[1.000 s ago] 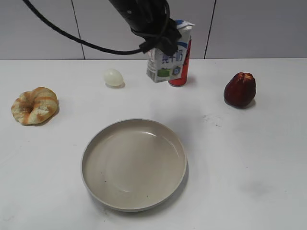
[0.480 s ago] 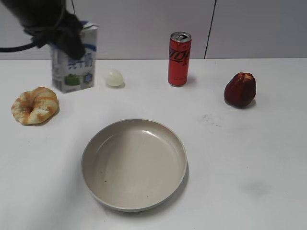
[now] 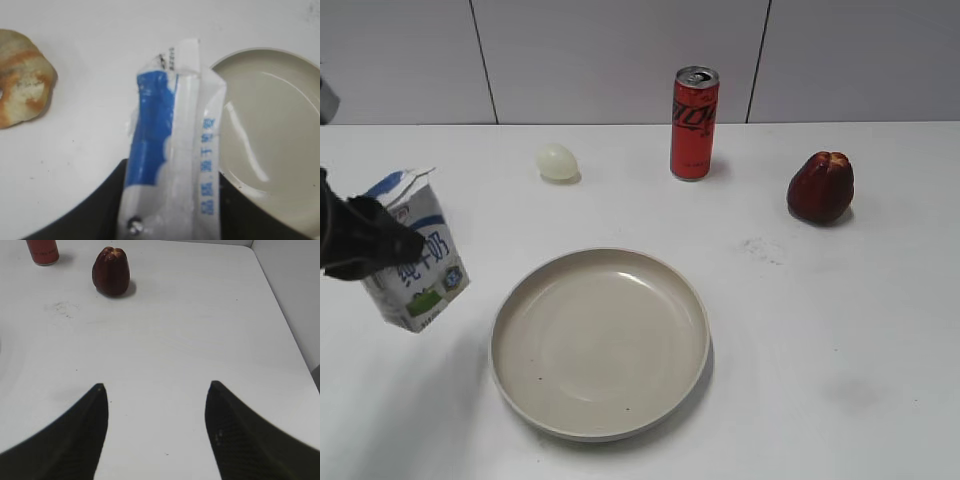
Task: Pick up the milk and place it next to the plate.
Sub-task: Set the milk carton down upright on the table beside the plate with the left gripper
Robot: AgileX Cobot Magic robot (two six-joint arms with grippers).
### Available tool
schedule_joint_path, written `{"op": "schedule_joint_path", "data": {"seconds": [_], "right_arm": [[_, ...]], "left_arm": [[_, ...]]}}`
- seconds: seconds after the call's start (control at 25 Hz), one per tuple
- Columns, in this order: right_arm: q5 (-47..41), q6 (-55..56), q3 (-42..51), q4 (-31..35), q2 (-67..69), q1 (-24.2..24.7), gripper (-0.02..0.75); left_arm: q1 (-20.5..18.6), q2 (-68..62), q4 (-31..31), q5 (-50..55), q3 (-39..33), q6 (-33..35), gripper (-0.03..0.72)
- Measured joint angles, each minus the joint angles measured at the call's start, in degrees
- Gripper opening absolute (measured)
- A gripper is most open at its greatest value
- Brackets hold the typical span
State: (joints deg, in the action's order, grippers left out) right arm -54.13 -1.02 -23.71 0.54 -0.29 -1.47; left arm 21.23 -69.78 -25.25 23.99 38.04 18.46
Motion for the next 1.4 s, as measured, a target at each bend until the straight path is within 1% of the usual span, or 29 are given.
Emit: {"op": "schedule_joint_path", "data": {"seconds": [0.16, 0.24, 0.4, 0.6, 0.68, 0.92, 1.16, 1.28, 1.36, 1.4], "right_arm": [[0.00, 0.00, 0.00, 0.00, 0.00, 0.00, 0.466], [0.00, 0.00, 0.00, 0.00, 0.00, 0.00, 0.466], [0.00, 0.00, 0.00, 0.00, 0.00, 0.00, 0.466], [0.00, 0.00, 0.00, 0.00, 0.00, 0.00, 0.466], [0.00, 0.00, 0.00, 0.00, 0.00, 0.00, 0.466], [0.00, 0.00, 0.00, 0.00, 0.00, 0.00, 0.466], [0.00, 0.00, 0.00, 0.00, 0.00, 0.00, 0.466], [0.00, 0.00, 0.00, 0.00, 0.00, 0.00, 0.466], [0.00, 0.00, 0.00, 0.00, 0.00, 0.00, 0.466], [0.00, 0.00, 0.00, 0.00, 0.00, 0.00, 0.466]], "left_arm": [[0.00, 0.46, -4.87, -10.94, -8.49, -0.02, 0.295], [0.00, -0.05, -6.98, -14.20, -10.28, -0.02, 0.295], [0.00, -2.74, -9.12, -19.45, -10.70, -0.02, 0.295], [0.00, -6.62, -13.20, -21.44, -10.70, -0.02, 0.295], [0.62, -7.65, -14.15, -22.80, -10.71, -0.02, 0.297], [5.00, -12.15, -14.69, -26.63, -10.76, -0.07, 0.298], [5.49, -16.00, -14.76, -29.40, -10.76, -0.08, 0.300], [5.49, -16.23, -14.94, -30.28, -10.76, -0.08, 0.333], [5.49, -16.23, -15.02, -30.83, -10.76, -0.08, 0.399], [5.49, -16.23, -15.01, -30.96, -10.76, -0.08, 0.449]]}}
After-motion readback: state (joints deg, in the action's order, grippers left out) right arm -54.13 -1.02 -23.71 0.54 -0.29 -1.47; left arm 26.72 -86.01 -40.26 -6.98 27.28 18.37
